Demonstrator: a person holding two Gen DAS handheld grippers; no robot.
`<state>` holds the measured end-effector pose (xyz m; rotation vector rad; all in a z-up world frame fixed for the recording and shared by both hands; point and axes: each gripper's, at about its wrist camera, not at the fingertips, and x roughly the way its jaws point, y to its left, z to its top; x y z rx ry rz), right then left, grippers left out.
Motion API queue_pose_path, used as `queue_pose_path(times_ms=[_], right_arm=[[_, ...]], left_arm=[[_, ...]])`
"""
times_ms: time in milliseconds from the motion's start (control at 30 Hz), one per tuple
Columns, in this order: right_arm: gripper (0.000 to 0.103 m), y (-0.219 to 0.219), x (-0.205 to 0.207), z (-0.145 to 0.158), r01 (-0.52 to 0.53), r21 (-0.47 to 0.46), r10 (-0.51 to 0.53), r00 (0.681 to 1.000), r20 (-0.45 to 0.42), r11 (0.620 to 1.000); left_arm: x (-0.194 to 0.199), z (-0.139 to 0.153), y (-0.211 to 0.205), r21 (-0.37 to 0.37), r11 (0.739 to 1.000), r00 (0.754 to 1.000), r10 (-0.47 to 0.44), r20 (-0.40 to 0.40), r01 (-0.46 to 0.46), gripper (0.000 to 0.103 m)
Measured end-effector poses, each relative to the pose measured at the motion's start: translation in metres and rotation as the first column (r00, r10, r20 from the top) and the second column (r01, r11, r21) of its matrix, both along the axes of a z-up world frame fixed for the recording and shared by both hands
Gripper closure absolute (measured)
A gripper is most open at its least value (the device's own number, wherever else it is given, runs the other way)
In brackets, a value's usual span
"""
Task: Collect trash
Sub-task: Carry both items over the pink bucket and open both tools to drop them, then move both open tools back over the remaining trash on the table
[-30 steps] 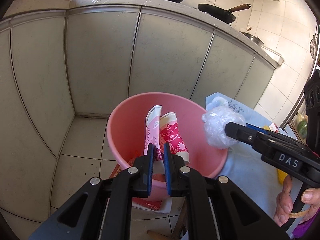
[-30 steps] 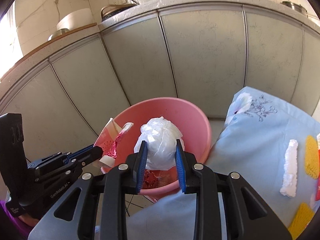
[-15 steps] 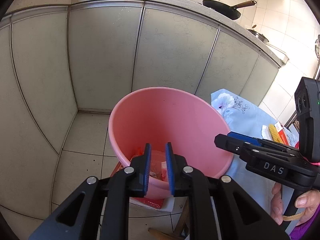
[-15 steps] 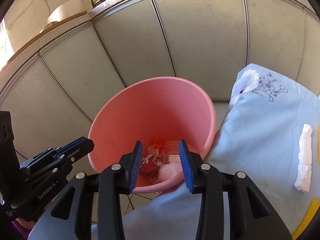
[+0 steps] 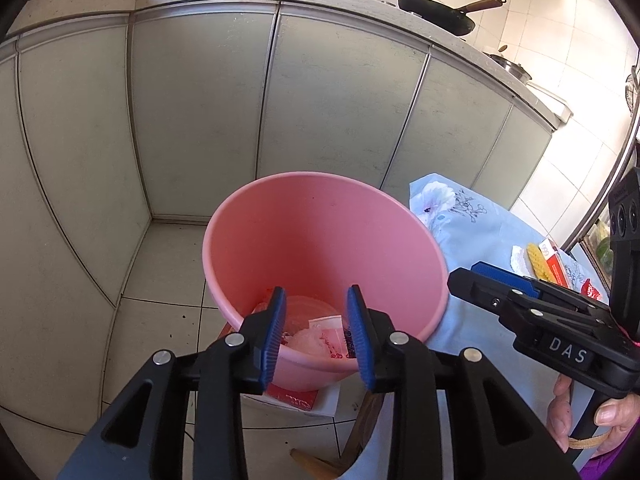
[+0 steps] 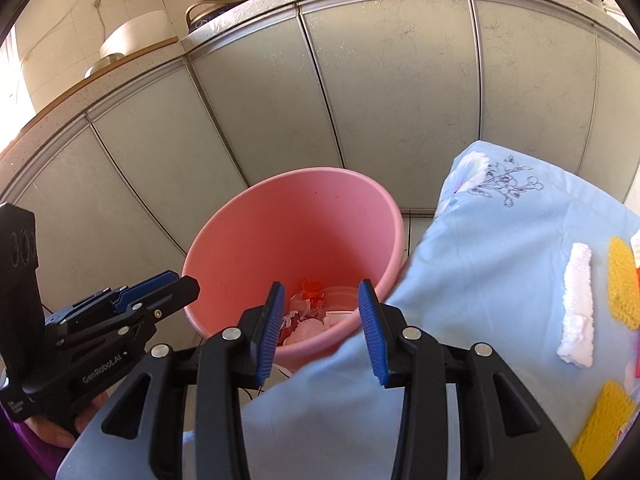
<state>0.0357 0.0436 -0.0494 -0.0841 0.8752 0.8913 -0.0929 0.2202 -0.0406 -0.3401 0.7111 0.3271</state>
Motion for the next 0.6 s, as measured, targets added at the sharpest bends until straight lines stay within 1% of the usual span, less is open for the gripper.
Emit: queue_pose_path(times_ms=[300,500,567,600], right_arm=[[0.064,-0.039,-0.005,0.012,0.044,0.01,-0.045,0.998,0.035,0.999],[0.064,-0.07,-0.004,0.015,0.097,0.002,-0.097,0.994,0.047,0.995],[0.064,-0.085,-0.003,0.018,0.125,0.006,-0.125,0.99,0.061,0.992],[0.064,-0.096,-0.001,0.021,0.147,0.009,-0.148,0.987,0.068,0.989]], left_arm=[[0.005,0.012,-0.019,-0.007,0.999,0.999,-0.037,0.007,0.037,0.071],[0.013,0.018,-0.043,0.001,0.996,0.996,-0.088,0.006,0.088,0.071],[0.018,0.02,-0.052,0.004,0.994,0.994,-0.11,0.004,0.11,0.064],[0.02,0.021,-0.056,0.004,0.993,0.993,-0.121,0.004,0.12,0.057]])
